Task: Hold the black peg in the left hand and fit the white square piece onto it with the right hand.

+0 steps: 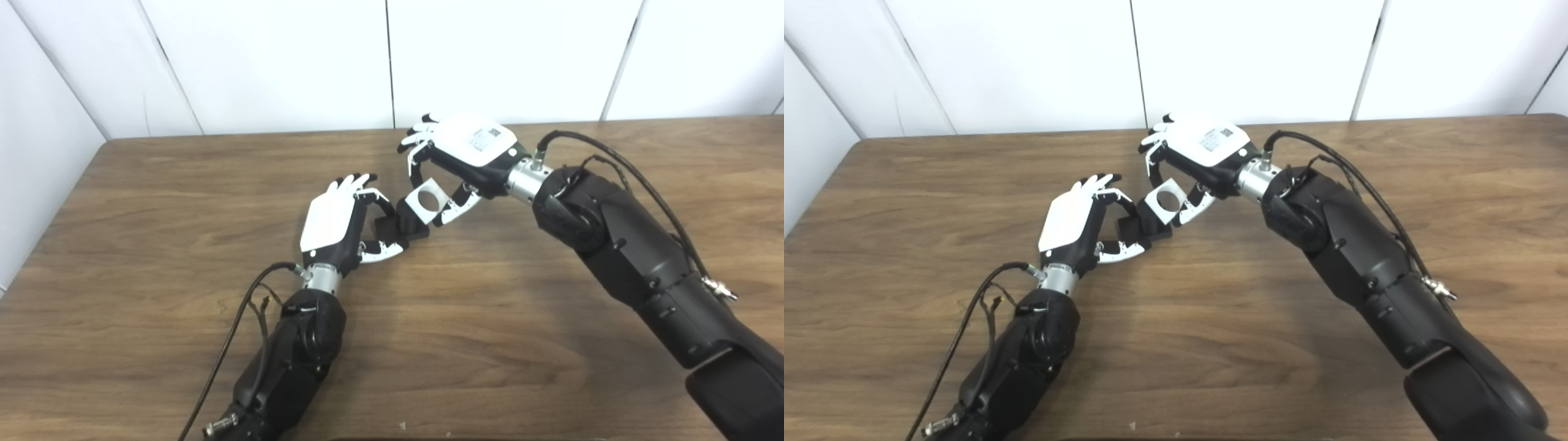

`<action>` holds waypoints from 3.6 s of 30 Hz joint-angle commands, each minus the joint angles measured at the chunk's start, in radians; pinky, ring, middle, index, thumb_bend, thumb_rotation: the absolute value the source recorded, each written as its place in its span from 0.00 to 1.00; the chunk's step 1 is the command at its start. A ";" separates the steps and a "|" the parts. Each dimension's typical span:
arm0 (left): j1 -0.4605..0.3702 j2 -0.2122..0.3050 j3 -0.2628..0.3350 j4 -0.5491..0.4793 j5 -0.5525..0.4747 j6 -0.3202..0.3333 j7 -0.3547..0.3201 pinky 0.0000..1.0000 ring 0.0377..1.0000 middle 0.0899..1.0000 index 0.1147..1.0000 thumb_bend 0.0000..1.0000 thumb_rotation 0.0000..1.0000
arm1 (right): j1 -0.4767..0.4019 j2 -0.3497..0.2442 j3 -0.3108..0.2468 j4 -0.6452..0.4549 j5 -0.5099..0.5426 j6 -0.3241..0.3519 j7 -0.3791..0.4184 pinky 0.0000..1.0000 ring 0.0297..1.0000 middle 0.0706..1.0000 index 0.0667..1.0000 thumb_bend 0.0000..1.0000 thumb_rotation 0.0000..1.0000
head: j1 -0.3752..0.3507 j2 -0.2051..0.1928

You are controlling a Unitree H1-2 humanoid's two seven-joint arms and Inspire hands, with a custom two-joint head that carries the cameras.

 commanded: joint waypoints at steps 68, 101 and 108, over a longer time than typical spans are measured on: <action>0.027 -0.014 -0.041 0.121 0.017 0.011 -0.058 0.97 0.94 0.89 0.43 0.51 0.09 | -0.162 0.043 0.025 -0.146 -0.024 -0.069 0.119 0.94 0.88 0.79 0.45 0.51 0.15 | -0.001 0.000; 0.042 -0.007 -0.046 0.090 0.023 0.023 -0.070 0.97 0.94 0.89 0.43 0.52 0.09 | -0.164 -0.004 -0.002 -0.087 -0.057 -0.063 0.107 0.96 0.89 0.80 0.45 0.51 0.15 | -0.008 0.012; 0.044 -0.009 -0.048 0.080 0.025 0.023 -0.067 0.97 0.94 0.89 0.43 0.51 0.09 | -0.155 0.001 0.001 -0.070 -0.052 -0.066 0.098 0.97 0.89 0.80 0.45 0.51 0.15 | -0.002 0.020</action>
